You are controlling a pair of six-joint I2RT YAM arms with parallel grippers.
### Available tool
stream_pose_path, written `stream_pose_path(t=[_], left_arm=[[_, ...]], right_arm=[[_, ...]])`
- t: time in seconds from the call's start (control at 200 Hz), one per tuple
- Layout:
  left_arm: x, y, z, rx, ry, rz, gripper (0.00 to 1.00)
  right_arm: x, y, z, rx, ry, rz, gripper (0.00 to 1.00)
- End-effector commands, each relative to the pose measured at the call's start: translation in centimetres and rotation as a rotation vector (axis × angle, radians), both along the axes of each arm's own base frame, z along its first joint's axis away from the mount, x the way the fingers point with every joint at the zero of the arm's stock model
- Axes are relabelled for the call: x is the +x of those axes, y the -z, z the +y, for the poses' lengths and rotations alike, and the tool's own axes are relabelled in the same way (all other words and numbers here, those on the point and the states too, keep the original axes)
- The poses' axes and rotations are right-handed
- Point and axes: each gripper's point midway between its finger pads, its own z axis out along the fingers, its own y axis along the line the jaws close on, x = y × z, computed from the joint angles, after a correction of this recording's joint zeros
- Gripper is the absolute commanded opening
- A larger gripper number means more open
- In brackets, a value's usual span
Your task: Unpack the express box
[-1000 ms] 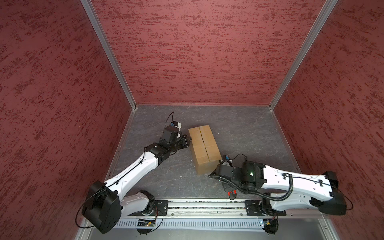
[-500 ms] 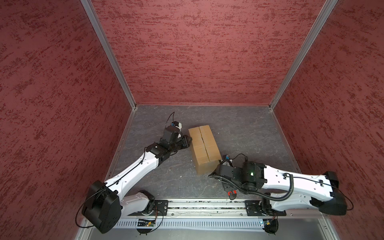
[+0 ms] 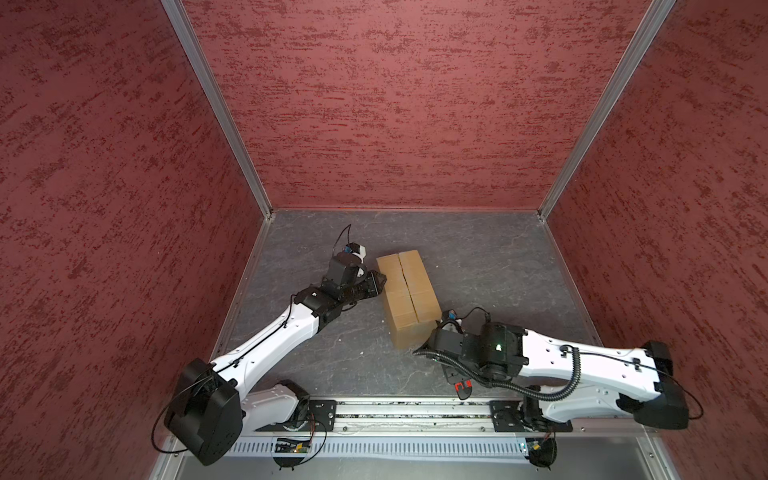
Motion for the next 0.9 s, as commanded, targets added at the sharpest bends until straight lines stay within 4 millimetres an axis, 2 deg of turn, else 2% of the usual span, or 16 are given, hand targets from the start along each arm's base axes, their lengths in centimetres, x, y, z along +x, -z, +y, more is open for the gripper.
stream_pose_path(t=[0.0, 0.892], left_arm=[[-0.10, 0.42, -0.38, -0.012, 0.006, 0.003, 0.37], [-0.01, 0.61, -0.59, -0.009, 0.004, 0.004, 0.37]], right_arm=[[0.76, -1.24, 0.48, 0.031, 0.022, -0.024, 0.05], [0.62, -1.46, 0.20, 0.034, 0.021, -0.023, 0.05]])
